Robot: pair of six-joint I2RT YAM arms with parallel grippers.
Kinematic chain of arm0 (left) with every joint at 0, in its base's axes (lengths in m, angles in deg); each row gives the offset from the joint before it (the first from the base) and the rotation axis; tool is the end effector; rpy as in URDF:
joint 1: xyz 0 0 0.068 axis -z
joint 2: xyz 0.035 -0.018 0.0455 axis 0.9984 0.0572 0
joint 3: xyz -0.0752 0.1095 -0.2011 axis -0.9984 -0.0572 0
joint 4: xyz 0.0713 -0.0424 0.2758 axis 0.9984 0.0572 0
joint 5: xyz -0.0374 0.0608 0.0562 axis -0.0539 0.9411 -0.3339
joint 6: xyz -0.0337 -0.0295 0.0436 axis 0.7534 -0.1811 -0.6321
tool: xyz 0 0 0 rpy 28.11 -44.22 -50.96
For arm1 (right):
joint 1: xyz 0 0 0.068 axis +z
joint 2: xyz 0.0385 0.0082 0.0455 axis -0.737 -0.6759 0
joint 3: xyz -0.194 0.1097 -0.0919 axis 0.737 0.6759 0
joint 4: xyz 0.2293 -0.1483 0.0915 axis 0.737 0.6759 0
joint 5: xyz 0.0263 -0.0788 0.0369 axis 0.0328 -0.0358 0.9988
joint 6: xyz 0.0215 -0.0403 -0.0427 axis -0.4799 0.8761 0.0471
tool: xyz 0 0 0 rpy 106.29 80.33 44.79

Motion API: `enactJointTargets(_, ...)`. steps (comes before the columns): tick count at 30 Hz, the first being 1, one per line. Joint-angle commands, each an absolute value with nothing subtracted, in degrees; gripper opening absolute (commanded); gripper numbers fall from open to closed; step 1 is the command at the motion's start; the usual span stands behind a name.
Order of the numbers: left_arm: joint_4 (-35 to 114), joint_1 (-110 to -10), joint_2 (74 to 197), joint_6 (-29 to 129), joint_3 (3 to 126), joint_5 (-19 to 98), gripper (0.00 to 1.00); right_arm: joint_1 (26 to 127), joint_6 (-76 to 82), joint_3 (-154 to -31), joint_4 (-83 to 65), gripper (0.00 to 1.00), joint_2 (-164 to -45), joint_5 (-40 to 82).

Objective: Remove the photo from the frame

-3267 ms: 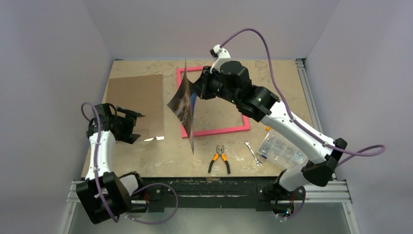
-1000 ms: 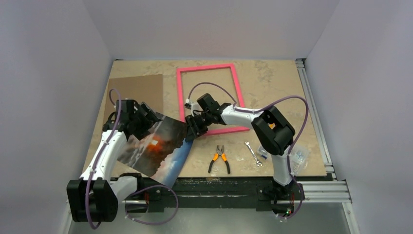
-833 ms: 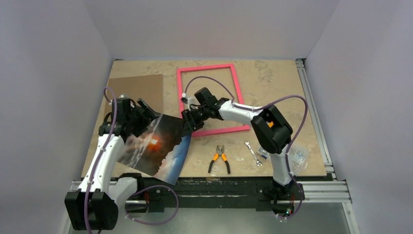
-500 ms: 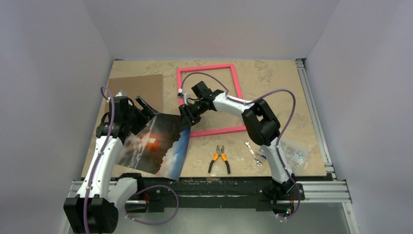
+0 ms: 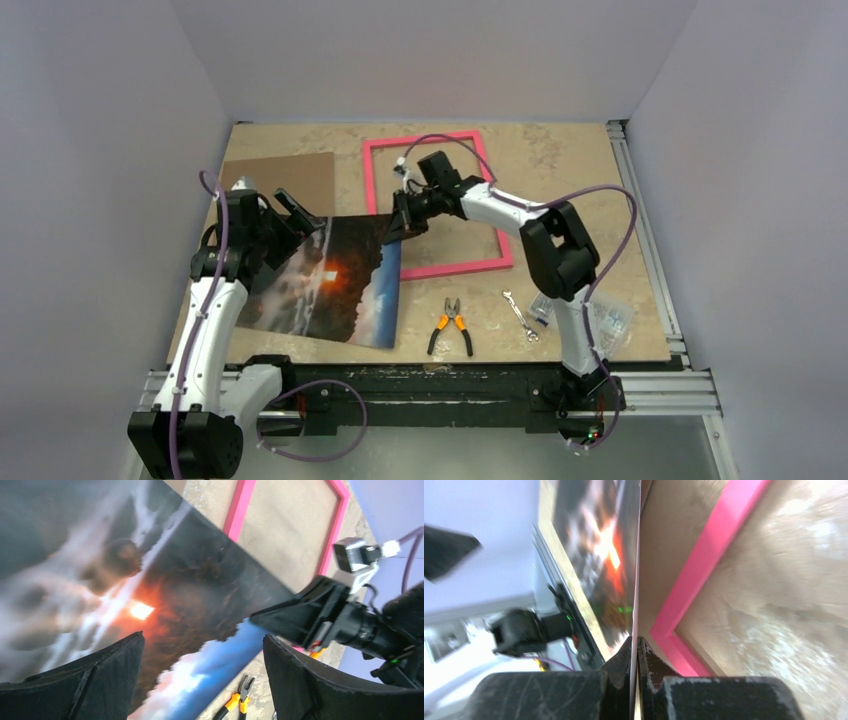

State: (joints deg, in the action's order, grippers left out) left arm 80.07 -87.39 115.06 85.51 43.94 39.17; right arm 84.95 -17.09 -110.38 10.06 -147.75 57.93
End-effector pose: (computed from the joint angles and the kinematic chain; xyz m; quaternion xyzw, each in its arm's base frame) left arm 0.2523 -0.0043 0.2664 -0.3382 0.8452 -0.2239 0.3481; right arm 0.3648 0.3214 0.1335 -0.2065 0.8562 0.4671 0.0781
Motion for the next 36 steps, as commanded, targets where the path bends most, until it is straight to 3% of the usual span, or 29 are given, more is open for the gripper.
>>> enactJointTargets(1, 79.6, -87.2, 114.8, 85.3, 47.3, 38.1, 0.85, 79.2, -37.2, -106.3, -7.7, 0.00, -139.4, 53.7)
enactJointTargets(12, 79.7, -87.2, 114.8, 85.8, 48.8, 37.2, 0.85, 74.5, -71.5, -92.3, -41.2, 0.00, -138.2, 40.5)
enactJointTargets(23, 75.0, -84.9, 117.2, 82.9, 44.2, 30.2, 0.85, 76.1, -73.3, -82.1, -51.5, 0.00, -135.7, 28.2)
enactJointTargets(29, 66.6, -84.8, 115.9, 89.4, 29.7, 16.5, 0.86, 75.9, -74.3, -77.7, -54.2, 0.00, -134.7, 30.4)
enactJointTargets(36, 64.6, -84.5, 103.4, 100.0, 16.5, 17.7, 0.92, 76.0, -77.6, -74.6, -59.6, 0.00, -134.5, 30.0)
